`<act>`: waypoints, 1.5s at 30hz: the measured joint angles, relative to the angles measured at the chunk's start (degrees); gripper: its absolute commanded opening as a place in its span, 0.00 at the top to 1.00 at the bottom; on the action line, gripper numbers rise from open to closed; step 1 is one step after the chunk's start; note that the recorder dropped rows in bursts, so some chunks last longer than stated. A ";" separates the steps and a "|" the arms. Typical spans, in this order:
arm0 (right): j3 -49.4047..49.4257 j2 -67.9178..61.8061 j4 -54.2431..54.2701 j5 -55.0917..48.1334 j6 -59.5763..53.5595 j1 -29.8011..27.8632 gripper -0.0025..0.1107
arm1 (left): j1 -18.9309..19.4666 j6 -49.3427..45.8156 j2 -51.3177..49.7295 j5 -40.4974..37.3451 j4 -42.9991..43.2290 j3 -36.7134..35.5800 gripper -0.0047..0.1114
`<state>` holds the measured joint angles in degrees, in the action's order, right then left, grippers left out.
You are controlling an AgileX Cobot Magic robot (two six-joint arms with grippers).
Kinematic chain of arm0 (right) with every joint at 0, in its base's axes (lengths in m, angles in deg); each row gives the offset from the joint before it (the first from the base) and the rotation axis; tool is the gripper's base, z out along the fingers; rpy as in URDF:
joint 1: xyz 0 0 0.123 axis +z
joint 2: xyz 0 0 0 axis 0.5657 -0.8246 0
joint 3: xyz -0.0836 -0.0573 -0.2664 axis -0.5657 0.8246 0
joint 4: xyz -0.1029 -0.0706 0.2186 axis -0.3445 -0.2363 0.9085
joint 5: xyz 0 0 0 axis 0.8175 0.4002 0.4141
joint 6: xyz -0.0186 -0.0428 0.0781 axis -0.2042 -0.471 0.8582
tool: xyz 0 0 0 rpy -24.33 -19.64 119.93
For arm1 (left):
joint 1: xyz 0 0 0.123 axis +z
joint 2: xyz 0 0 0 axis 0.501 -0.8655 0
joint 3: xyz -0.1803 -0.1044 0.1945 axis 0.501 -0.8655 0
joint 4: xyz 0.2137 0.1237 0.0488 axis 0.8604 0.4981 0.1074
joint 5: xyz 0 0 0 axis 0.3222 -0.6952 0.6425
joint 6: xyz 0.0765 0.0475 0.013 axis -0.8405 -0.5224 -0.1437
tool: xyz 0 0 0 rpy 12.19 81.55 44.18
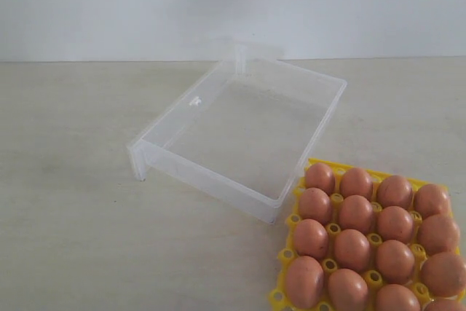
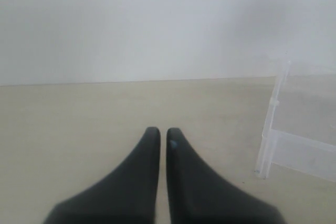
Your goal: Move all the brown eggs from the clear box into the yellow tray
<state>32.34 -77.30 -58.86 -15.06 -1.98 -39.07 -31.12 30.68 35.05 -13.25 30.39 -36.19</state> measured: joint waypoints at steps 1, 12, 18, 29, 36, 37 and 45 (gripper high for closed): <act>0.00 0.00 -3.59 -7.01 -0.27 -0.30 0.98 | 0.00 0.00 0.00 0.00 0.00 0.00 0.92; 0.53 0.02 -15.94 -16.85 2.54 -1.18 0.98 | 0.00 0.00 0.00 0.00 0.00 0.00 0.92; 0.53 0.12 -9.94 15.93 2.82 -1.18 0.98 | 0.00 0.00 0.00 0.00 0.00 0.00 0.92; 0.43 0.12 63.05 14.14 -77.08 2.07 0.98 | 0.00 0.00 0.00 0.00 0.00 0.00 0.92; 0.43 0.12 75.59 13.03 -95.20 2.29 0.98 | 0.00 0.00 0.00 0.00 0.00 0.00 0.92; 0.43 0.12 76.02 11.68 -95.83 1.09 0.98 | 0.00 0.00 0.00 0.00 0.00 0.00 0.92; 0.43 0.12 76.11 7.10 -92.84 -1.20 0.98 | 0.00 0.00 0.00 0.00 0.00 0.00 0.92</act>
<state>32.77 -77.18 17.25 -7.96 -94.81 -40.27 -31.12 30.68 35.05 -13.25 30.39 -36.19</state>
